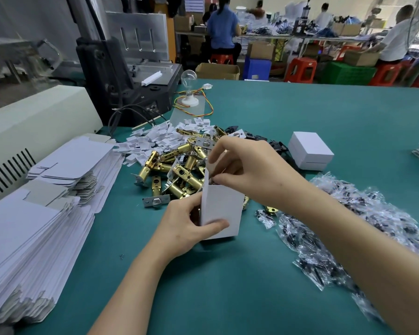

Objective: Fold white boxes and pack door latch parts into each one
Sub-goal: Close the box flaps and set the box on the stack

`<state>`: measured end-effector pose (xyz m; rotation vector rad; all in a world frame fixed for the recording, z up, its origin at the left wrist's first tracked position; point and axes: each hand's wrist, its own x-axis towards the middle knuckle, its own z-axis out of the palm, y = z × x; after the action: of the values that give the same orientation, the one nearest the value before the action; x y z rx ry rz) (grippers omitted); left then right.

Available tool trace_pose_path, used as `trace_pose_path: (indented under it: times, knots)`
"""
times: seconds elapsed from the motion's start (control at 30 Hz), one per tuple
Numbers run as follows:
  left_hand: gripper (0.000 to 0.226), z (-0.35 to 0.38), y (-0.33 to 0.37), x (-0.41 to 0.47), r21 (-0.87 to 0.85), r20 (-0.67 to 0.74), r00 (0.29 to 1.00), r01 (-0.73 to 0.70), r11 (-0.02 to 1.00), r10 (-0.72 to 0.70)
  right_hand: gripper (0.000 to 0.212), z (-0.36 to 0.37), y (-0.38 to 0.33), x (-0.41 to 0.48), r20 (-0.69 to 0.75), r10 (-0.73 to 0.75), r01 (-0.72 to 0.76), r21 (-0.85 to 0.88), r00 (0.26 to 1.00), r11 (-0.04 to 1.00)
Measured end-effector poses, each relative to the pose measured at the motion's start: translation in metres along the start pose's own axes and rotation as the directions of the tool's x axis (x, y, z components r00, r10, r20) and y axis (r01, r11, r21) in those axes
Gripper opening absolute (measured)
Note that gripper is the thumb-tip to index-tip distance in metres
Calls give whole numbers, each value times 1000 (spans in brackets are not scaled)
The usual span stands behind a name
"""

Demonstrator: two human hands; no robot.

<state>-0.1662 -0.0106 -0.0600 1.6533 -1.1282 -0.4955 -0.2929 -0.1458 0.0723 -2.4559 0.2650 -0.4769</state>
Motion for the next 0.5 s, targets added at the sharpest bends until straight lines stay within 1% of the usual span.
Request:
trace_pose_path:
  times: [0.1,0.2,0.27,0.3,0.33,0.37,0.4,0.43,0.47,0.5]
  knots:
    - [43,-1,0,0,-10,-3,1000,5,1000,-5,20,3,2,-2,38,12,-13,32,999,999]
    - [54,-2,1,-1,-1,-28,999,-20,1000,20,21,3,8,-5,99,-7,8,-14,995,1000]
    - [58,-2,4,1,-10,-70,996,-55,998,54,23,3,12,-8,92,-33,34,-11,995,999]
    - [58,-2,4,2,-22,-106,992,-77,997,75,22,4,15,-10,36,-61,61,3,998,998]
    - [59,-3,5,4,-29,-148,985,-94,995,89,20,6,17,-12,-76,-100,101,11,992,995]
    - [62,-3,6,5,-27,-194,976,-102,994,95,18,9,21,-15,-227,-132,138,11,965,990]
    - [64,-3,6,6,-25,-241,966,-105,994,96,15,13,25,-18,-386,-130,148,19,913,989]
    - [65,-3,6,6,-25,-283,954,-107,994,95,12,16,30,-20,-514,-83,131,56,854,990]
    - [65,-3,6,6,-24,-317,943,-114,993,100,11,19,35,-21,-591,-11,102,121,807,987]
    - [64,-3,7,5,-17,-344,932,-125,992,111,10,22,38,-21,-622,62,71,187,780,980]
